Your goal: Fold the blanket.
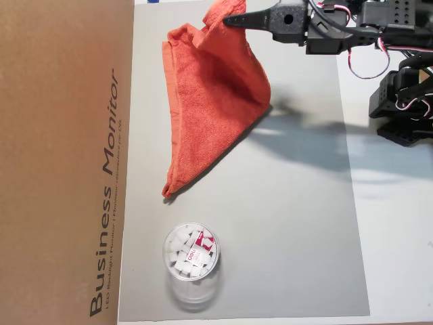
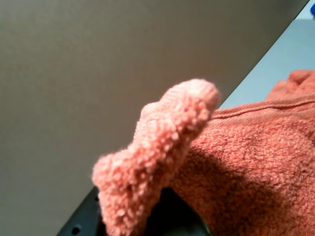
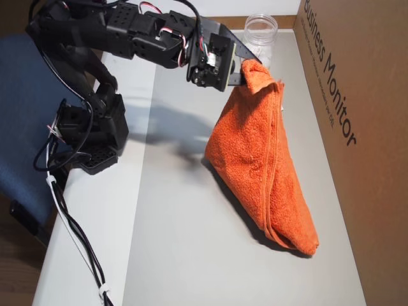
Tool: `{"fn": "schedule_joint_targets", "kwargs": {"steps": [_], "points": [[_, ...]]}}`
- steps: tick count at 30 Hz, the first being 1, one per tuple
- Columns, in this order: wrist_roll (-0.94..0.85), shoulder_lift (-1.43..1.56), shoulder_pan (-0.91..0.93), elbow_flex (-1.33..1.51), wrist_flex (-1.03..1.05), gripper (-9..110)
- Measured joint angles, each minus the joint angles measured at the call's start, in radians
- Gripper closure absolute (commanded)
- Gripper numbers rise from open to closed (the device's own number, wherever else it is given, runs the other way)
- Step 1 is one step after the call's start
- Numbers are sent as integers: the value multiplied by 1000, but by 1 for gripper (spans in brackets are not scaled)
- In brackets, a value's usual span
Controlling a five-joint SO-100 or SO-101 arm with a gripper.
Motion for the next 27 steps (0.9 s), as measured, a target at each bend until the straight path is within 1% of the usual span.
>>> {"fn": "schedule_joint_targets", "kwargs": {"steps": [9, 23, 27], "points": [[0, -167, -95, -127, -3, 102], [-2, -316, -270, -164, -12, 102], [-48, -382, -304, -218, -12, 102]]}}
